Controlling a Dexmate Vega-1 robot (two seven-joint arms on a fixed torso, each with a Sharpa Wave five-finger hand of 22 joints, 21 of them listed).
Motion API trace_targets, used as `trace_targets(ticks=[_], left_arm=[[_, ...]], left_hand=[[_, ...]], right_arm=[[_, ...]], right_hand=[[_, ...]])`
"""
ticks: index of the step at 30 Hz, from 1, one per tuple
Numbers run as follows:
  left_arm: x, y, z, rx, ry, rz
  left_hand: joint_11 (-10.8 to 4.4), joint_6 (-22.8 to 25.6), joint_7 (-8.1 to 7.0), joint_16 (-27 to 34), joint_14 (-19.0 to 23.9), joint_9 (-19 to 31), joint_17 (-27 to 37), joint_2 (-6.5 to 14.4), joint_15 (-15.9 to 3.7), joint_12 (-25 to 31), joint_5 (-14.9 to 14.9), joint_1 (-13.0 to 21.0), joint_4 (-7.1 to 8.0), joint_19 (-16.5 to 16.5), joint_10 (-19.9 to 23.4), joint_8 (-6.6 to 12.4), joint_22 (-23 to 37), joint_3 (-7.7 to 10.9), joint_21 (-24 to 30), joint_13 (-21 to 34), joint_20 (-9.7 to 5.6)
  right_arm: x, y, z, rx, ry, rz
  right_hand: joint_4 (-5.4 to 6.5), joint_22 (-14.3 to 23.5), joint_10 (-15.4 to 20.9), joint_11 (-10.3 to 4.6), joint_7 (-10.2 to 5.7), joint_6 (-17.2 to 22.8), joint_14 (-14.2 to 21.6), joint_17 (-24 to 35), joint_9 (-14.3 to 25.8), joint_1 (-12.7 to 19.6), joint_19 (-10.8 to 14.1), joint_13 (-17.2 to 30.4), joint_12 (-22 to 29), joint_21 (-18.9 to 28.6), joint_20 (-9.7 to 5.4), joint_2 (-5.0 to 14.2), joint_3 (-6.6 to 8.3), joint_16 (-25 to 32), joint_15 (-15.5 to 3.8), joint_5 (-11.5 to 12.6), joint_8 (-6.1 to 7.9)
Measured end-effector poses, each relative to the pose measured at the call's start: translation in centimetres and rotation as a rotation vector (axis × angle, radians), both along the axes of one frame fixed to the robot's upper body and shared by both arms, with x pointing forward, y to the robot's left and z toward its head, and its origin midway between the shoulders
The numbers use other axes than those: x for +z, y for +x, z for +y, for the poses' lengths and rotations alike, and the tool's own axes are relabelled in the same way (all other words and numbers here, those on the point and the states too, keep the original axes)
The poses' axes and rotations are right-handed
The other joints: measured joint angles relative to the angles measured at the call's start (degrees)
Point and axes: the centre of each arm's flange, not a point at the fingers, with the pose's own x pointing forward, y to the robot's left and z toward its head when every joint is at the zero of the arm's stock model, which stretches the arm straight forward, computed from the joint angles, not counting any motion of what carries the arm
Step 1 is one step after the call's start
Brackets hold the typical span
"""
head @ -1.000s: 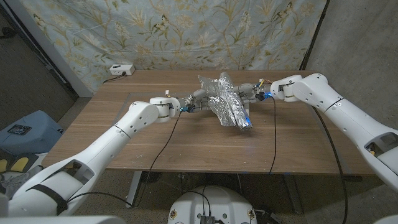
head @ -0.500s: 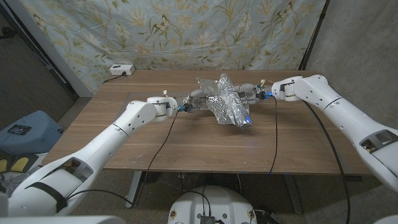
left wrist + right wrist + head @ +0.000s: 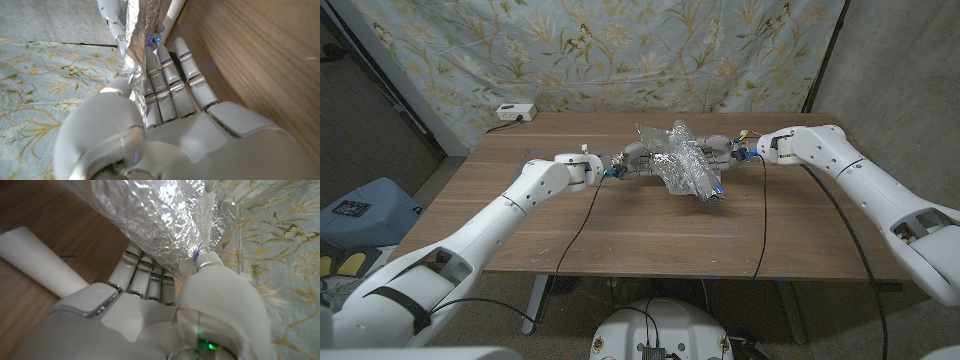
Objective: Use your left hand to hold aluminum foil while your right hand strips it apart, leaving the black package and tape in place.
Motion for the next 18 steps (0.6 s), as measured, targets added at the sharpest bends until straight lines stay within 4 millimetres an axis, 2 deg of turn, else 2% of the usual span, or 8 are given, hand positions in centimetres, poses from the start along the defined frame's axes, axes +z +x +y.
trace_targets(ticks=[11, 18], left_arm=[[0.10, 0.19, 0.29, 0.001, 0.003, -0.003], [0.13, 0.21, 0.44, 0.004, 0.006, -0.003]], left_hand=[[0.00, -0.3, 0.26, 0.0, 0.0, 0.4, 0.3, 0.0, 0.00, 0.0, -0.6, 0.0, 0.00, -0.5, 0.0, 0.10, 0.0, 0.00, 0.0, 0.4, 0.10], [-0.08, -0.3, 0.25, 0.0, 0.0, 0.5, 0.5, 0.0, 0.00, 0.0, -0.7, 0.0, 0.00, -0.6, 0.1, 0.11, 0.0, 0.00, 0.4, 0.7, 0.00]], right_arm=[[-0.70, 0.18, 0.01, 0.034, 0.067, 0.024], [-1.02, 0.12, 0.06, 0.052, 0.099, 0.032]], right_hand=[[0.47, 0.0, 0.0, -0.01, -0.09, -0.3, 0.0, 0.2, 0.0, -1.2, 0.0, 0.0, 0.0, -0.2, 0.00, -0.02, -0.47, -0.5, 0.01, 0.0, 0.22], [0.63, 0.0, -0.4, 0.20, -0.08, -0.3, -0.1, 0.2, 0.0, -2.2, -0.3, 0.2, 0.0, -0.4, 0.31, -0.74, -0.64, -0.9, 0.12, 0.0, 0.22]])
